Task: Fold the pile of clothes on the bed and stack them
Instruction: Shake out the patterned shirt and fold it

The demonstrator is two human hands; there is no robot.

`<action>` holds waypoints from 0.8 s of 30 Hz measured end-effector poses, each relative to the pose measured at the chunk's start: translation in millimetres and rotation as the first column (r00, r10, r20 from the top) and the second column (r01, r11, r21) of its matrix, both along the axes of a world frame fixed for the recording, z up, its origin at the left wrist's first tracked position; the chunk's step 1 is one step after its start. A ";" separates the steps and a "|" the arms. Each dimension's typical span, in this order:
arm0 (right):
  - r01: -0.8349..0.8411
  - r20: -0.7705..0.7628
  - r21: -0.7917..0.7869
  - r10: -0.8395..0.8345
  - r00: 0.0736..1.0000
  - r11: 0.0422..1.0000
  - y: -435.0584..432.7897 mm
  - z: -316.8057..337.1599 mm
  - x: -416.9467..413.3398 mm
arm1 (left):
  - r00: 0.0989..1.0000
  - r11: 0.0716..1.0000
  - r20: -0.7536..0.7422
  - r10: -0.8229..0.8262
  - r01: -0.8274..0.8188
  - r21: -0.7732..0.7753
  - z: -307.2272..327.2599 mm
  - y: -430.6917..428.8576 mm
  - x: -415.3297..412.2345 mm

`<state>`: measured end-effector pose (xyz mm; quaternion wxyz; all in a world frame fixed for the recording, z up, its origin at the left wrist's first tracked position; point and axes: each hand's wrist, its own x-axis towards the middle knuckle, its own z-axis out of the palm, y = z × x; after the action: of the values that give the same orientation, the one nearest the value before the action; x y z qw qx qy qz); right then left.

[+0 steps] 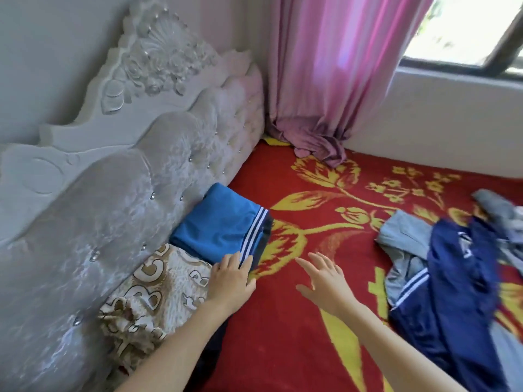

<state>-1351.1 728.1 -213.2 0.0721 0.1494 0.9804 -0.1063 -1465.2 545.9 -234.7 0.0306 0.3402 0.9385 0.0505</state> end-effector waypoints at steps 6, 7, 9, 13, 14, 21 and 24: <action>0.227 -0.257 -0.005 -0.221 0.941 0.974 72.4 67.0 62.9 | 0.966 0.955 -0.107 -0.235 0.250 0.162 47.7 75.5 29.7; 0.258 -0.286 0.005 -0.246 0.926 0.966 81.1 74.8 76.3 | 0.961 0.943 -0.113 -0.253 0.271 0.192 56.2 86.9 35.7; 0.318 -0.334 0.006 -0.298 0.894 0.948 94.7 86.6 105.1 | 0.946 0.904 -0.095 -0.310 0.324 0.279 71.5 109.3 49.3; 0.461 -0.398 -0.020 -0.430 0.811 0.887 111.3 92.5 169.7 | 0.920 0.819 -0.005 -0.392 0.352 0.453 93.8 148.3 81.5; 0.509 -0.404 -0.033 -0.477 0.780 0.860 112.1 90.7 187.5 | 0.906 0.802 0.010 -0.422 0.369 0.470 94.5 157.3 89.4; 0.788 -0.316 -0.136 -0.780 0.540 0.600 92.4 61.1 306.7 | 0.802 0.759 0.083 -0.591 0.519 0.393 59.9 200.9 147.2; 0.856 -0.276 -0.108 -0.842 0.463 0.506 75.2 51.6 343.8 | 0.744 0.726 0.136 -0.654 0.568 0.388 41.0 208.2 173.7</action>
<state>-1007.3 803.2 -161.6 -0.1397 0.6004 0.7771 -0.1265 -1291.5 754.1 -193.7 0.1141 0.6229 0.7376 0.2343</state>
